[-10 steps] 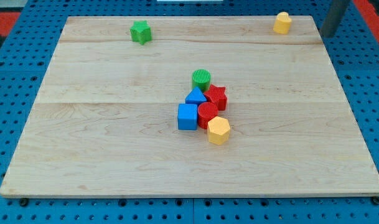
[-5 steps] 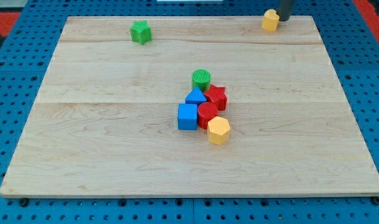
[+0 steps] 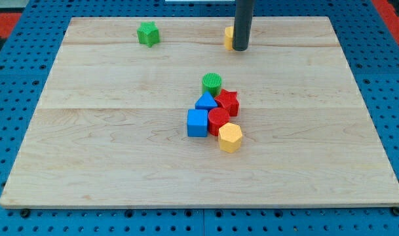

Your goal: Move the yellow heart in between the green star and green circle

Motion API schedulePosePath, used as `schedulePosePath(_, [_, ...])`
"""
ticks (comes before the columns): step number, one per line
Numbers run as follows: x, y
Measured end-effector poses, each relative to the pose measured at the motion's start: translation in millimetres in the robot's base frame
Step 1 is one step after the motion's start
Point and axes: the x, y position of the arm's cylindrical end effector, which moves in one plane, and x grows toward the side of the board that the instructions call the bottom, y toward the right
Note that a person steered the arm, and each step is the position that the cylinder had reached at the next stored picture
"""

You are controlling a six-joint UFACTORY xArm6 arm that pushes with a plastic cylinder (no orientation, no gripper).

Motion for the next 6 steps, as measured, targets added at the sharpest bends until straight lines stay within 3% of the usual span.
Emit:
schedulePosePath(1, [-47, 25])
schedulePosePath(2, [-54, 19])
schedulePosePath(4, [11, -29])
schedulePosePath(6, [-51, 14])
